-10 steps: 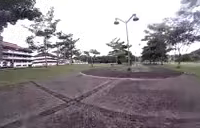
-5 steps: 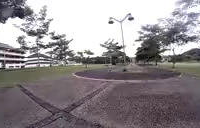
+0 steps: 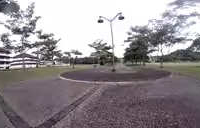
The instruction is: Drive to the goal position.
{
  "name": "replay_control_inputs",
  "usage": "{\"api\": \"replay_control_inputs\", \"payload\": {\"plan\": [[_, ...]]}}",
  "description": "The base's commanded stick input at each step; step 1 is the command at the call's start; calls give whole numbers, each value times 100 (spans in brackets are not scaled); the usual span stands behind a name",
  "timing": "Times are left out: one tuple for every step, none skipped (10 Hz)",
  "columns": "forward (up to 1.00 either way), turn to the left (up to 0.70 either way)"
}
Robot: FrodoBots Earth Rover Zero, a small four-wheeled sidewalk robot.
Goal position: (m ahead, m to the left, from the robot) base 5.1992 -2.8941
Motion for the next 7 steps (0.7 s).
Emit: {"api": "replay_control_inputs", "payload": {"plan": [[70,0],[70,0],[70,0],[70,0],[70,0],[70,0],[70,0]]}}
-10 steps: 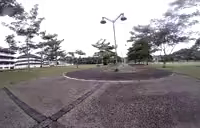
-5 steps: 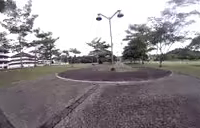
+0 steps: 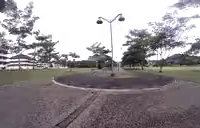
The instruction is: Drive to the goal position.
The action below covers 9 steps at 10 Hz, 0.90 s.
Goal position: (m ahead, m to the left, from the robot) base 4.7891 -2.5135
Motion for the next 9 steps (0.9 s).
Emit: {"api": "replay_control_inputs", "payload": {"plan": [[70,0],[70,0],[70,0],[70,0],[70,0],[70,0],[70,0],[70,0],[70,0]]}}
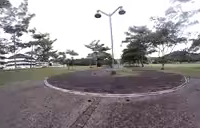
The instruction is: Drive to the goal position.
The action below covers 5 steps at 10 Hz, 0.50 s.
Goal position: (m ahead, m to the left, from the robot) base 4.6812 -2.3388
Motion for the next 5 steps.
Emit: {"api": "replay_control_inputs", "payload": {"plan": [[70,0],[70,0],[70,0],[70,0],[70,0]]}}
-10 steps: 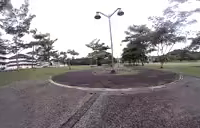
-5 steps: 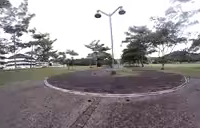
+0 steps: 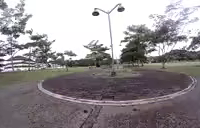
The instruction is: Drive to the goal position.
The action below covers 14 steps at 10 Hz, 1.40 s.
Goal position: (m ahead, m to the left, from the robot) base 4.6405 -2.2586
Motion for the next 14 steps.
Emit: {"api": "replay_control_inputs", "payload": {"plan": [[70,0],[70,15],[70,35],[70,21],[70,0],[70,0],[70,0],[70,0],[70,0],[70,0],[70,0],[70,0],[70,0],[70,0]]}}
